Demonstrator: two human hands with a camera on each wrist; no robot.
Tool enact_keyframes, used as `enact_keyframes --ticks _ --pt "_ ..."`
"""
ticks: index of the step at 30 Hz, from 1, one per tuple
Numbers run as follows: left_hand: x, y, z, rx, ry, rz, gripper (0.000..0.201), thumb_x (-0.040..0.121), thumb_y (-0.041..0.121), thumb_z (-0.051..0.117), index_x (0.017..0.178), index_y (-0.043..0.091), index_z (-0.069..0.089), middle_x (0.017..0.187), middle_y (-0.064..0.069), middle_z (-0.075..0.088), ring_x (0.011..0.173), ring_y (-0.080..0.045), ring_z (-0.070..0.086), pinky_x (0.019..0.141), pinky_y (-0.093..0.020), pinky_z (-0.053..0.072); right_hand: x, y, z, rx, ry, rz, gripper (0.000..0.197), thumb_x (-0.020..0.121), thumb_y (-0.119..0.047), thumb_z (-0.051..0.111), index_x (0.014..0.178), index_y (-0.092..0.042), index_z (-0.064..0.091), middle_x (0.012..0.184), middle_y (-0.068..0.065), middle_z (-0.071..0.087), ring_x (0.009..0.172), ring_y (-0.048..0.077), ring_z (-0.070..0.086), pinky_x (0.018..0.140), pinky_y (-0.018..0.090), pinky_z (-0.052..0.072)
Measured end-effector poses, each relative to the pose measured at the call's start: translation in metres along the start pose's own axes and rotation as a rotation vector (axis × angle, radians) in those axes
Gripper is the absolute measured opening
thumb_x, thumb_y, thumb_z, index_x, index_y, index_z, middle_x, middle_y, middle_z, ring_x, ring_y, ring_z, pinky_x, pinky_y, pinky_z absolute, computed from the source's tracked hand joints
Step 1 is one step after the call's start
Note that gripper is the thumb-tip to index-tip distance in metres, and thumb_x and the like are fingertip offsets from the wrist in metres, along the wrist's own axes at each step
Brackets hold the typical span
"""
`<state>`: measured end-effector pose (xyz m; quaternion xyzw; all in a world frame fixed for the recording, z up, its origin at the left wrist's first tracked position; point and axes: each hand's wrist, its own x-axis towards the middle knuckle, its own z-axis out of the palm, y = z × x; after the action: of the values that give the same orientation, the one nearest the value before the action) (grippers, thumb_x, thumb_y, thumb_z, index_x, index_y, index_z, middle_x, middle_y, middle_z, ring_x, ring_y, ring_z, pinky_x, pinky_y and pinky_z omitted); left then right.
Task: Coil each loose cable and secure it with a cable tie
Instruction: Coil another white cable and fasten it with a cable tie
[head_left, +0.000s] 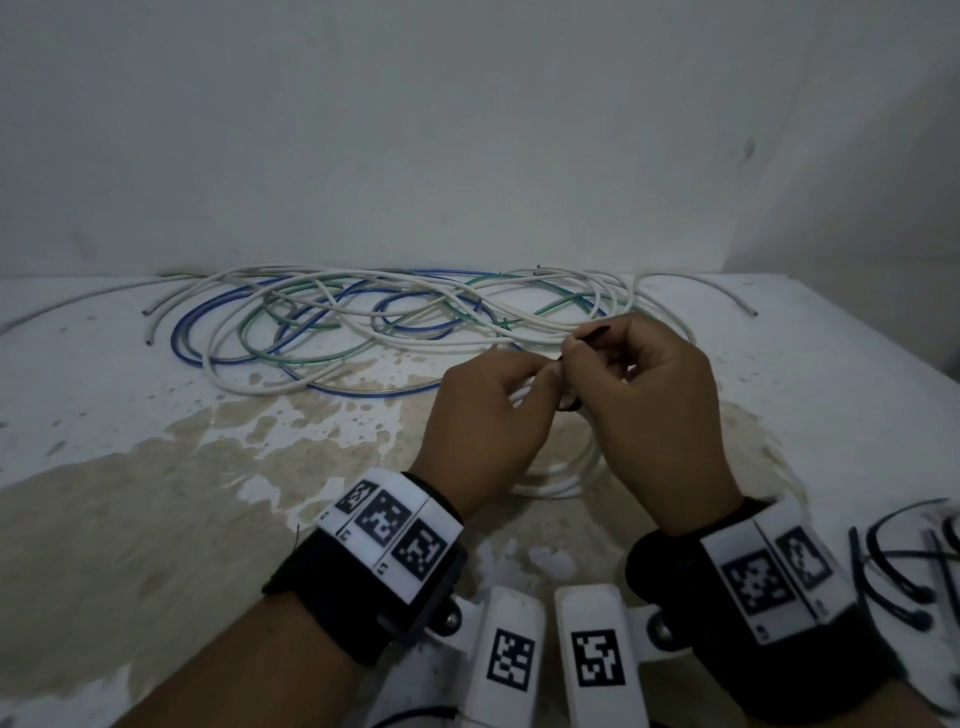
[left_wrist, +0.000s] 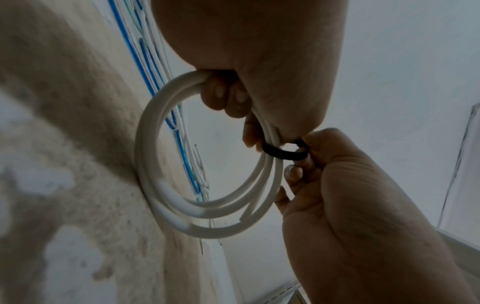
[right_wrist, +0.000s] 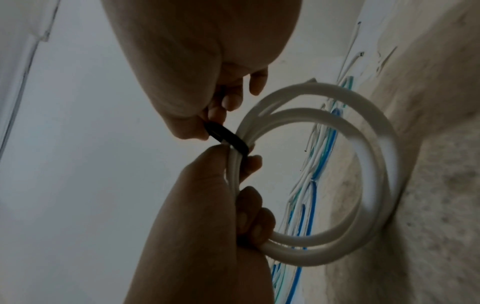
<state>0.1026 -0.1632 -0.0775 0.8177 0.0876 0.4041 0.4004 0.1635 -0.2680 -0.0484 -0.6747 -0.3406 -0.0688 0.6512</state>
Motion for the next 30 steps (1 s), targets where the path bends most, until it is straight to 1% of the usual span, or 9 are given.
enact_keyframes --ticks 2,5,8,11,14,17,19,23,30 --pt "0.0 0.001 -0.001 -0.014 0.002 0.009 0.025 0.09 0.028 0.054 0.087 0.018 0.077 0.078 0.004 0.073 0.076 -0.009 0.065 0.069 -0.035 0.051 -0.001 0.0 0.002 -0.03 0.007 -0.009 0.007 0.083 -0.014 0.065 0.077 -0.012 0.063 0.067 0.007 0.062 0.063 0.022 0.061 0.059 0.04 0.056" --pt "-0.001 0.001 -0.001 0.01 0.039 0.113 0.029 0.091 0.028 0.051 0.08 0.017 0.075 0.068 0.0 0.068 0.066 -0.011 0.06 0.061 -0.037 0.047 -0.001 0.001 0.003 -0.035 -0.047 0.026 0.01 0.085 -0.011 0.065 0.075 -0.008 0.062 0.067 0.012 0.06 0.063 0.028 0.058 0.059 0.046 0.054" --pt "-0.001 0.001 0.0 0.055 0.047 0.154 0.031 0.09 0.027 0.049 0.08 0.014 0.075 0.066 -0.002 0.066 0.064 -0.014 0.058 0.059 -0.038 0.046 0.002 0.002 0.0 -0.072 -0.097 0.032 0.014 0.086 -0.012 0.064 0.074 -0.004 0.062 0.067 0.016 0.06 0.063 0.026 0.058 0.057 0.036 0.053" --pt "0.001 0.003 0.0 0.024 0.023 0.07 0.027 0.094 0.026 0.05 0.093 0.017 0.075 0.082 0.004 0.071 0.079 -0.009 0.064 0.072 -0.034 0.051 0.003 0.002 -0.003 -0.073 -0.058 0.025 0.011 0.086 -0.013 0.063 0.076 -0.01 0.065 0.068 0.006 0.065 0.063 0.013 0.061 0.057 0.02 0.05" --pt "0.002 0.007 0.0 -0.131 -0.012 -0.08 0.022 0.097 0.029 0.049 0.099 0.03 0.07 0.09 0.02 0.069 0.091 0.006 0.062 0.083 -0.019 0.049 0.004 0.003 -0.003 -0.097 -0.017 0.013 0.009 0.088 -0.016 0.063 0.083 -0.011 0.068 0.074 -0.002 0.068 0.071 0.012 0.065 0.068 0.029 0.053" --pt "0.002 0.01 -0.001 -0.261 -0.056 -0.134 0.015 0.089 0.043 0.051 0.094 0.046 0.065 0.094 0.019 0.071 0.096 -0.002 0.065 0.09 -0.032 0.052 0.004 0.006 -0.002 -0.097 -0.018 0.006 0.009 0.088 -0.016 0.063 0.086 -0.013 0.071 0.077 -0.001 0.07 0.075 0.012 0.067 0.072 0.034 0.055" --pt "0.002 0.012 -0.003 -0.277 -0.087 -0.111 0.015 0.086 0.044 0.053 0.097 0.045 0.064 0.094 0.013 0.071 0.092 -0.006 0.068 0.088 -0.033 0.053 0.004 0.008 -0.002 -0.108 -0.02 -0.008 0.01 0.088 -0.017 0.064 0.087 -0.013 0.073 0.079 0.001 0.071 0.075 0.013 0.067 0.072 0.032 0.055" --pt "0.001 0.012 -0.006 -0.288 -0.133 -0.071 0.013 0.089 0.028 0.059 0.101 0.032 0.063 0.084 0.011 0.07 0.085 -0.004 0.068 0.078 -0.018 0.051 0.005 0.009 -0.004 -0.143 -0.029 -0.036 0.013 0.089 -0.018 0.063 0.083 -0.014 0.074 0.084 0.003 0.07 0.077 0.008 0.063 0.064 0.011 0.045" --pt "0.0 0.008 -0.007 -0.222 -0.11 -0.052 0.022 0.084 0.03 0.064 0.106 0.029 0.062 0.08 0.007 0.064 0.077 -0.008 0.063 0.067 -0.018 0.047 0.009 0.013 -0.008 -0.236 -0.108 -0.164 0.023 0.088 -0.022 0.057 0.075 -0.009 0.071 0.08 0.005 0.068 0.081 0.012 0.06 0.074 0.02 0.044"
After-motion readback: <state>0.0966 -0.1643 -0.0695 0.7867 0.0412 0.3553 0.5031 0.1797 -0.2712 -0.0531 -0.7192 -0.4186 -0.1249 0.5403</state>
